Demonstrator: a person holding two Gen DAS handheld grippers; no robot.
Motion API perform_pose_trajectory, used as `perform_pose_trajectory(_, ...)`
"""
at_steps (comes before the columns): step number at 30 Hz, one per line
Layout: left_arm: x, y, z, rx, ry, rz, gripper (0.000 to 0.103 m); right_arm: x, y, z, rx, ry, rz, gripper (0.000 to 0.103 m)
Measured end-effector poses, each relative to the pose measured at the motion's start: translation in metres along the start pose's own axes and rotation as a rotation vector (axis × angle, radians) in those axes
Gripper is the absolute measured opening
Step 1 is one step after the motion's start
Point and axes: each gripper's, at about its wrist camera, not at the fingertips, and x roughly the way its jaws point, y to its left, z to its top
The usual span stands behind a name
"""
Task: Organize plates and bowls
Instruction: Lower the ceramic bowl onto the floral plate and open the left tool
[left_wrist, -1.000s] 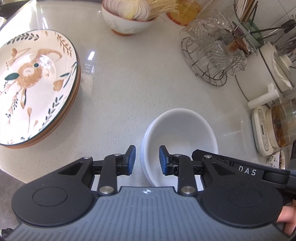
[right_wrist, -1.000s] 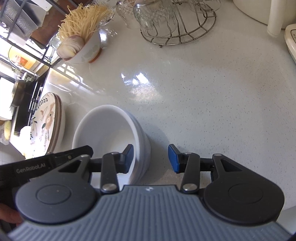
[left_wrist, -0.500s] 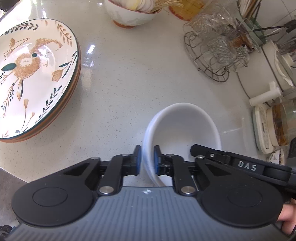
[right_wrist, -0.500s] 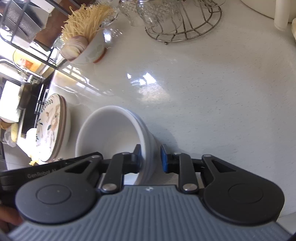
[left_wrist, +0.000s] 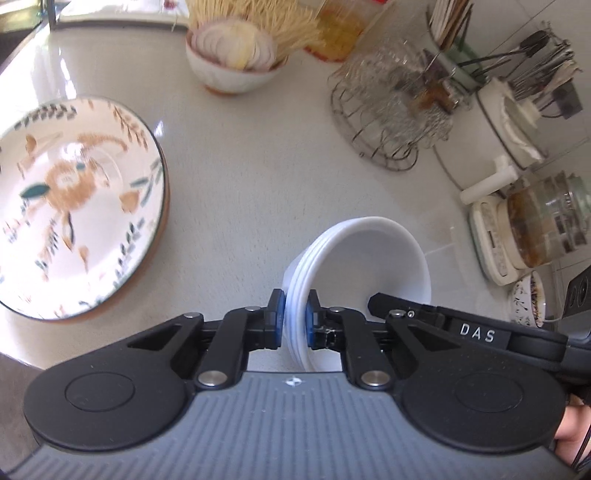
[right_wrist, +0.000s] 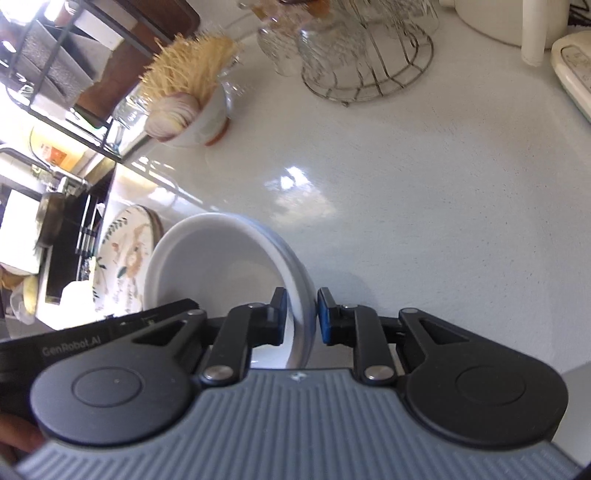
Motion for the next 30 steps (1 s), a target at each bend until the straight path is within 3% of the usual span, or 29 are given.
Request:
perform_pose_trajectory(18, -0.060, 0.048, 0.030, 0.118, -0.053, -0.059, 0.013, -0.016, 0.080, -0.013, 0.031, -0.163, -0.035, 0.021)
perform_pose_trajectory(30, -0.095, 0.112, 0.055, 0.068, -0.125, -0.009, 0.013, 0.013, 0.157, 0.006, -0.082, -0.138, 0.009, 0.021)
